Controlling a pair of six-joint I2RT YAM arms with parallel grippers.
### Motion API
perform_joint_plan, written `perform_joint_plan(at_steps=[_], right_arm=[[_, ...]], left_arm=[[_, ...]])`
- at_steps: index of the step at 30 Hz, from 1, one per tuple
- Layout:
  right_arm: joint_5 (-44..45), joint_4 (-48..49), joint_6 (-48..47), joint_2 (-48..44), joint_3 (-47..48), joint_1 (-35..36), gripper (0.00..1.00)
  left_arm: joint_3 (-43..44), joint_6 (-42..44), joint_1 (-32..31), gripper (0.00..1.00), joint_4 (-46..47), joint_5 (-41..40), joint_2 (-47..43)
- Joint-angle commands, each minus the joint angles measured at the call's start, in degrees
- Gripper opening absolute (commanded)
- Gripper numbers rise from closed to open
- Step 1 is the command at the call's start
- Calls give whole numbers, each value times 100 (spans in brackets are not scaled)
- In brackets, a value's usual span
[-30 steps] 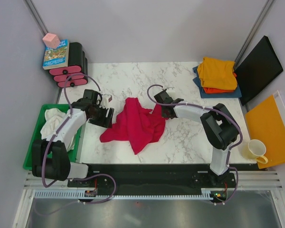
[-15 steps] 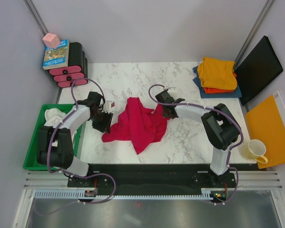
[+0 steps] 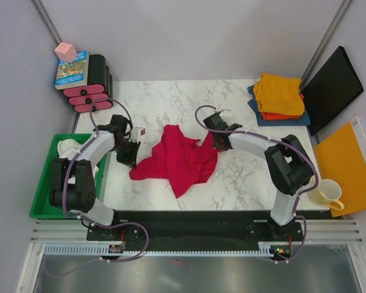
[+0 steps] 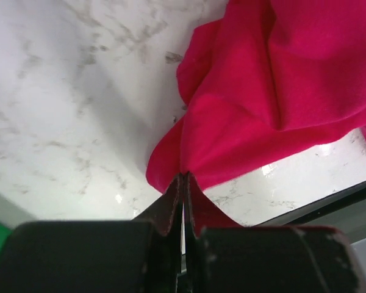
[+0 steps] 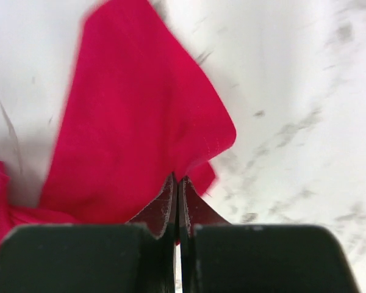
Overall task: Fold and stack the t-shirts
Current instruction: Flatten out the tshirt
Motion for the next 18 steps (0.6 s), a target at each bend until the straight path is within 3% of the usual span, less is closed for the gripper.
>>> perform_joint_plan(at_steps=[1,7,10,18], right_arm=[[508,-314,-144,-1281,600,-832,0],[525,-666,-601,-2154,1190,-1424,0],[525,-719,-584,-2374,920,-1433,0],[376,-579,-355,-2788,-390,-1433,0]], left_arm=[[1171,-46,690,2,49,45,-654],[3595,-265,1623,2,-294,291,-401],[4028,-397,1764,2,-320,239,-102],[3187,-450,1782,2,-285,318,408]])
